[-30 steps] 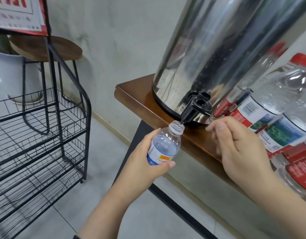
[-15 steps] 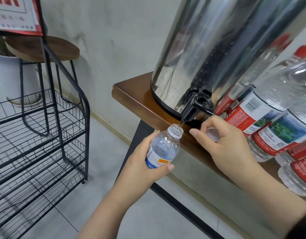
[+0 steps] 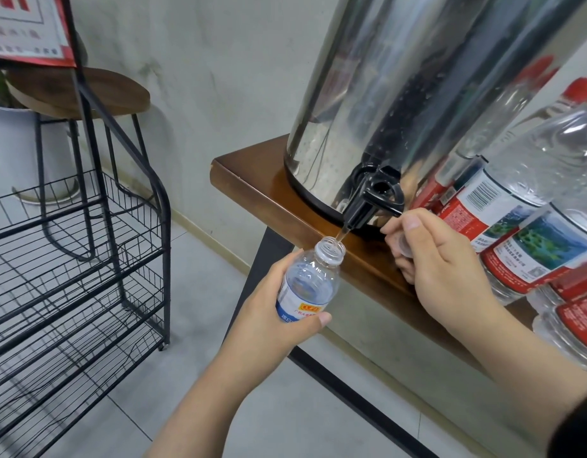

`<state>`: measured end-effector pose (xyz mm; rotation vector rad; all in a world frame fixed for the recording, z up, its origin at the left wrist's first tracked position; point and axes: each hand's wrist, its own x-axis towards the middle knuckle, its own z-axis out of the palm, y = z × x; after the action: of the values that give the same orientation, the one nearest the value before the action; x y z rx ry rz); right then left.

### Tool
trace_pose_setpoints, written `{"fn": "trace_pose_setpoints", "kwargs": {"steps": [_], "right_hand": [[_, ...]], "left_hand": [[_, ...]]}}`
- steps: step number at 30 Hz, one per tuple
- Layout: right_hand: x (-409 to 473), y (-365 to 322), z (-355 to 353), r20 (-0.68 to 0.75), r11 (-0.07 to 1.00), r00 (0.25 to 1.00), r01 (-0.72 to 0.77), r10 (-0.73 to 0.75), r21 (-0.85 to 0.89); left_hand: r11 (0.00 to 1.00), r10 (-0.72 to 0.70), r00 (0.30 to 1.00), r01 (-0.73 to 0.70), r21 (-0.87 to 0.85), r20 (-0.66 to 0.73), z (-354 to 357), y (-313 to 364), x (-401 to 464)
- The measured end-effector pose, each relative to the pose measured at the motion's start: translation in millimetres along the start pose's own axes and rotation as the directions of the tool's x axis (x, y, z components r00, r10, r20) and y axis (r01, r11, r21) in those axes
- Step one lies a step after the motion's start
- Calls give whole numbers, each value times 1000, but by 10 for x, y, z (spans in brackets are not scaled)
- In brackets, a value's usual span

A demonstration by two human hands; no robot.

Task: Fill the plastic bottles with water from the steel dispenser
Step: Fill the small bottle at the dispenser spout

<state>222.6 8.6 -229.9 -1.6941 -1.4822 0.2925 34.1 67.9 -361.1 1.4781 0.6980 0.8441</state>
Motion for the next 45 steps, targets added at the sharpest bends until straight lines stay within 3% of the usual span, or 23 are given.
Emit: {"fn": "trace_pose_setpoints", "kwargs": {"steps": [13,22,34,39,45], "right_hand": [[-3,-13,-6,2,995,996,-84,84,-44],[3,9,-17,-58,997,996,-65,63,-42],[-9,-34,4,6,1000,1000,-15,15,-23],[-5,-18,2,5,992,998,-60,61,-115],[-16,-54,-19,9,979,1000,-17,19,-204]], "left_hand": [[1000,4,1000,-4,1,15,-7,14,-2],[1000,-4,1000,4,-4,1,-13,24,-9],[1000,-18,1000,18,10,-13,-21,10,-6],[1000,-13,1000,13,14,-20,-24,7,5],[999,-17,1000,17,32,-22,-27,3,10]]}}
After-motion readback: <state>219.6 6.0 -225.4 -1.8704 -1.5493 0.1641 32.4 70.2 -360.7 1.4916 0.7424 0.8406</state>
